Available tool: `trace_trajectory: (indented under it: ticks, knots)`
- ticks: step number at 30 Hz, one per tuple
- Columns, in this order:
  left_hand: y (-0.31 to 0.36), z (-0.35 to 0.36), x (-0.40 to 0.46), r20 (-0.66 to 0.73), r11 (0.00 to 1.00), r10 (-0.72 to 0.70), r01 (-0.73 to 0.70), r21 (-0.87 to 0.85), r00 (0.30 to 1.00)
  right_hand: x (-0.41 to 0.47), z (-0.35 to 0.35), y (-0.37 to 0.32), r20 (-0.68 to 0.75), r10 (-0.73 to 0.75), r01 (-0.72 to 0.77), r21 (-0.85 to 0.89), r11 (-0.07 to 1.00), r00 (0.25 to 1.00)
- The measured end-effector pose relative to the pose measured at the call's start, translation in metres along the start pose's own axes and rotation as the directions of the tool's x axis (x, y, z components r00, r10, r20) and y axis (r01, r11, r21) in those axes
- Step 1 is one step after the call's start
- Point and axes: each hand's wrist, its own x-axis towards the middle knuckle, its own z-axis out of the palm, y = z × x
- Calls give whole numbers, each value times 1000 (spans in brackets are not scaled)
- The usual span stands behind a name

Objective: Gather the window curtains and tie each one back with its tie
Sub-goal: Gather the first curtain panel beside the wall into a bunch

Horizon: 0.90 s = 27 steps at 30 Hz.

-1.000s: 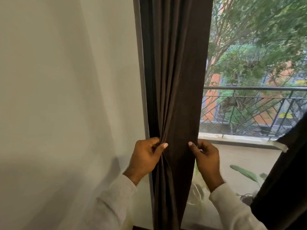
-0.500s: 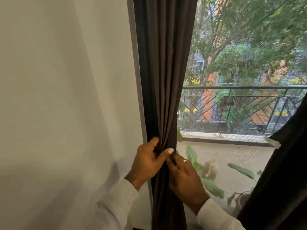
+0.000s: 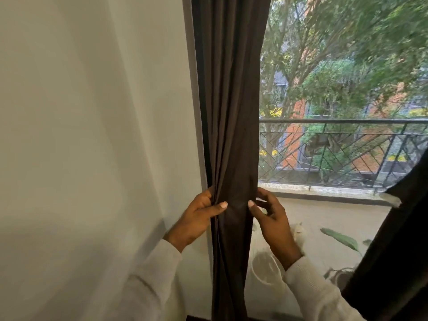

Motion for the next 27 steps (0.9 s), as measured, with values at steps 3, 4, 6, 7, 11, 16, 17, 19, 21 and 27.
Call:
trace_trajectory:
  ticks: [3, 4, 6, 7, 11, 16, 17, 19, 21, 27]
  knots:
    - [2, -3, 0, -47, 999, 18, -16, 50, 999, -1, -3, 0, -32, -79, 76, -91, 993, 996]
    - [1, -3, 1, -101, 989, 61, -46, 138, 993, -2, -3, 0, -50, -133, 125, -139, 982, 990]
    - [-1, -3, 2, -185, 945, 171, -108, 309, 968, -5, 0, 0, -95, -245, 210, -280, 937, 965]
    - [-3, -3, 3, -216, 924, 211, -122, 362, 953, -7, 1, 1, -118, -290, 234, -346, 909, 950]
    - [0, 2, 2, -237, 889, 279, -157, 430, 930, -16, 6, -5, -213, -296, 205, -364, 909, 931]
    - [-1, 0, 1, -120, 910, 153, -93, 403, 981, -9, 6, 1, -61, -348, 268, -518, 812, 936]
    - [1, -1, 1, -97, 912, 138, -88, 399, 986, -7, 5, 2, -36, -332, 267, -515, 815, 943]
    - [4, -6, 0, -67, 903, 112, -73, 423, 991, -1, 4, 5, -20, -299, 250, -495, 832, 954]
    - [6, -9, 0, -66, 889, 106, -65, 453, 992, 1, 4, 5, -58, -215, 174, -405, 898, 975]
    - [15, -19, -3, 24, 935, 9, -17, 354, 1000, 2, 7, 8, 0, -21, 21, -170, 985, 1000]
